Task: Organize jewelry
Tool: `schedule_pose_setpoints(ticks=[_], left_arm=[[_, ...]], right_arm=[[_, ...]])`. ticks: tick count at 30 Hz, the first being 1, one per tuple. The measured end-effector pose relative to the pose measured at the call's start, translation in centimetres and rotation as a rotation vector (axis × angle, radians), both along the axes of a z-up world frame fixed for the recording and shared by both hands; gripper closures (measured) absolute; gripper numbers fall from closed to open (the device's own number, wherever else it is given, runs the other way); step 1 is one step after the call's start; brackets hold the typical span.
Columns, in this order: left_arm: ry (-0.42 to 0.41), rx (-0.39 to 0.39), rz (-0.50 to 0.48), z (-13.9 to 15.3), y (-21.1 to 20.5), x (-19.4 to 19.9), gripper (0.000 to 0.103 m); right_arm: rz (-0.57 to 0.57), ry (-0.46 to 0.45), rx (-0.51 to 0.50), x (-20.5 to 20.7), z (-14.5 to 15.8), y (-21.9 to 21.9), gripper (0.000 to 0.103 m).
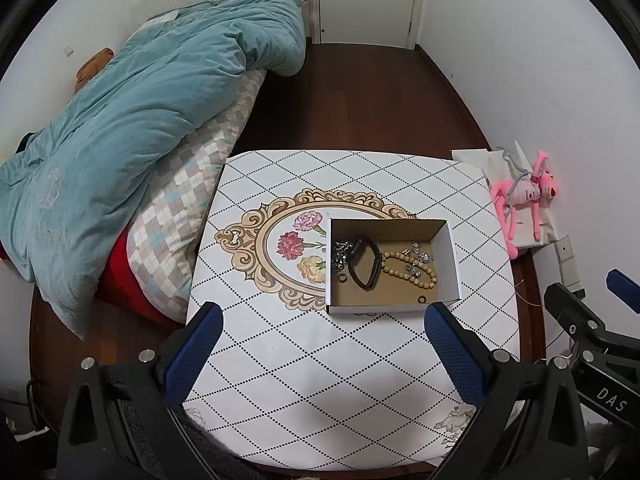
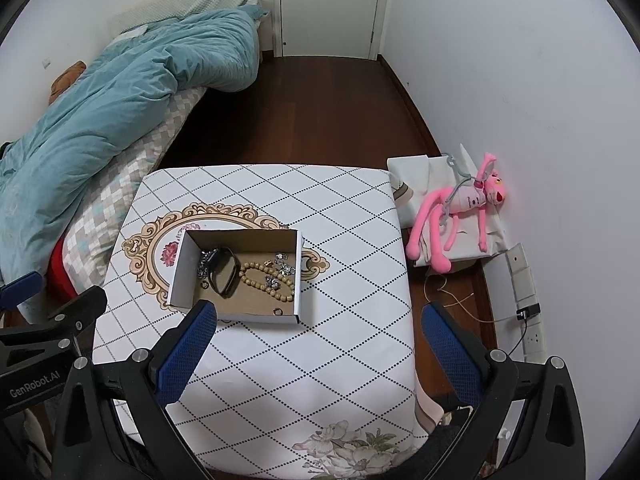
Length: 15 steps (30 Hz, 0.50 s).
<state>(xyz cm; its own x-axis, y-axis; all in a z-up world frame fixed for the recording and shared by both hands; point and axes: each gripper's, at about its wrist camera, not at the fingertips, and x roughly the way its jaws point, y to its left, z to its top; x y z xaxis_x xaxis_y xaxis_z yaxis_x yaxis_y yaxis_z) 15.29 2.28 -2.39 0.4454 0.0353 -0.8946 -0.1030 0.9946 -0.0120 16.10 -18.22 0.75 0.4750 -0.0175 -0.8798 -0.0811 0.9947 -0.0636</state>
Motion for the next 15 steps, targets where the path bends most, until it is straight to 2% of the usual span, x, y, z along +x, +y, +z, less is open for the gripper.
schedule_pose_setpoints(ticks=[15], left_arm=[[0.006,0.005,0.006,-0.34,0.28,-0.66,0.000]], right_arm=[[0.004,0.010,-0.006,-0.10,-0.03,0.02,0.000]])
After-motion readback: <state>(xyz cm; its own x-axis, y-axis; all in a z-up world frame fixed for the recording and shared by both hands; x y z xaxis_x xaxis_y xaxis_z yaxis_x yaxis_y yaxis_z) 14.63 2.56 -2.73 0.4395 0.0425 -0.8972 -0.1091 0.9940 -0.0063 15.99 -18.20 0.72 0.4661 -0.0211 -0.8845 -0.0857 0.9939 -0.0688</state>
